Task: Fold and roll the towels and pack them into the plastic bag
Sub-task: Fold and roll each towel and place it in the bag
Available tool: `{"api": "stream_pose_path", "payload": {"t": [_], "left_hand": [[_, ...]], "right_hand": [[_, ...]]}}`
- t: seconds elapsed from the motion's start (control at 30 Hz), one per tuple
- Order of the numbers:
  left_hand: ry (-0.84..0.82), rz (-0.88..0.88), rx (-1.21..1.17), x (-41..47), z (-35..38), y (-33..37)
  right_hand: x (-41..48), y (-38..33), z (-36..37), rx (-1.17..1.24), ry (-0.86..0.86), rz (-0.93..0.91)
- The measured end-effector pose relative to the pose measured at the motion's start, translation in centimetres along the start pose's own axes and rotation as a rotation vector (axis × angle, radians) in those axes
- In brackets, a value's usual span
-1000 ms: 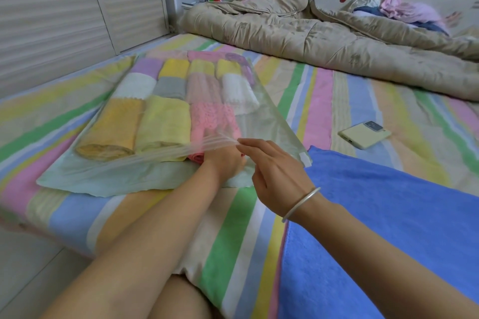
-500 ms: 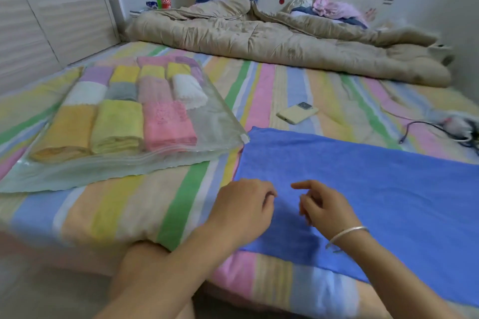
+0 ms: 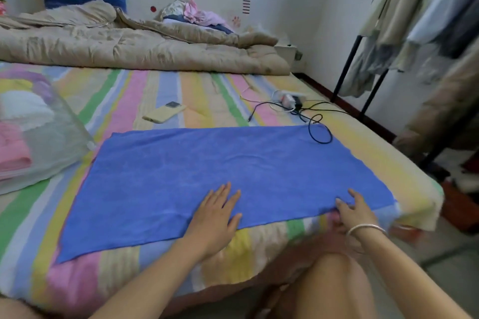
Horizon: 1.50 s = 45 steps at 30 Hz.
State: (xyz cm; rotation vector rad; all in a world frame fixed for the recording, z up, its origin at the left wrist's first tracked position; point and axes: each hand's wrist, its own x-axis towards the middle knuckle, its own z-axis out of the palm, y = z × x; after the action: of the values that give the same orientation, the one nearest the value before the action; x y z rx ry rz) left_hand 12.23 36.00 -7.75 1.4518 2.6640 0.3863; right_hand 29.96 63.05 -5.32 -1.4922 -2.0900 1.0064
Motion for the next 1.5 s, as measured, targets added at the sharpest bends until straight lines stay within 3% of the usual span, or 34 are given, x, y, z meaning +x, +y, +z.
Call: {"api": "stream_pose_path", "payload": {"t": [0.17, 0.27, 0.33, 0.43, 0.53, 0.6, 0.67, 0.73, 0.8, 0.93, 1.1, 1.27, 1.4, 1.5], "left_hand": [[0.006, -0.006, 0.012, -0.5, 1.0, -0.8], [-0.007, -0.011, 0.004, -0.8, 0.5, -0.7], [-0.009, -0.010, -0.060, -1.1, 0.0, -0.6], [0.043, -0.044, -0.338, -0.9, -1.1, -1.1], [0.130, -0.249, -0.769, -0.4, -3.4, -1.7], [0.152, -0.448, -1.132, -0.6, -5.4, -2.7], [0.155, -0.620, -1.368, -1.1, -7.0, -4.6], [0.170, -0.782, -1.459, -1.8, -7.6, -6.9], [0.176, -0.898, -1.524, -2.2, -7.8, -8.8], [0.051, -0.905, -1.321, -3.2, -8.9, -9.4], [0.101, -0.817, -0.881, -3.5, -8.6, -9.3], [-0.009, -0.646, -0.462, -3.7, -8.8, -8.6], [-0.027, -0.598, -0.309, -4.3, -9.2, -9.0], [-0.005, -0.590, -0.377, -5.0, -9.0, -9.9]], "right_hand": [[5.8, 3.0, 0.5, 0.641, 0.001, 0.311], [5.6, 1.8, 0.3, 0.606, 0.064, 0.258], [4.2, 0.2, -0.2, 0.348, 0.120, 0.109], [1.6, -3.1, 0.9, 0.055, 0.186, -0.229], [-3.0, -7.5, 4.4, -0.093, 0.236, -0.762], [-7.3, -10.5, 6.9, -0.059, 0.052, -1.076], [-11.2, -12.5, 8.9, -0.093, -0.219, -1.254], [-13.4, -13.8, 9.8, -0.121, -0.468, -1.229], [-13.4, -14.8, 10.3, -0.122, -0.557, -1.151], [-10.2, -15.4, 11.9, -0.073, -0.498, -1.072], [-5.6, -16.4, 14.6, -0.447, -0.280, -1.108], [-0.7, -18.7, 18.1, -0.685, -0.105, -1.105], [2.7, -20.5, 19.7, -0.616, -0.211, -0.958], [3.2, -22.5, 20.5, -0.490, -0.256, -0.918]]}}
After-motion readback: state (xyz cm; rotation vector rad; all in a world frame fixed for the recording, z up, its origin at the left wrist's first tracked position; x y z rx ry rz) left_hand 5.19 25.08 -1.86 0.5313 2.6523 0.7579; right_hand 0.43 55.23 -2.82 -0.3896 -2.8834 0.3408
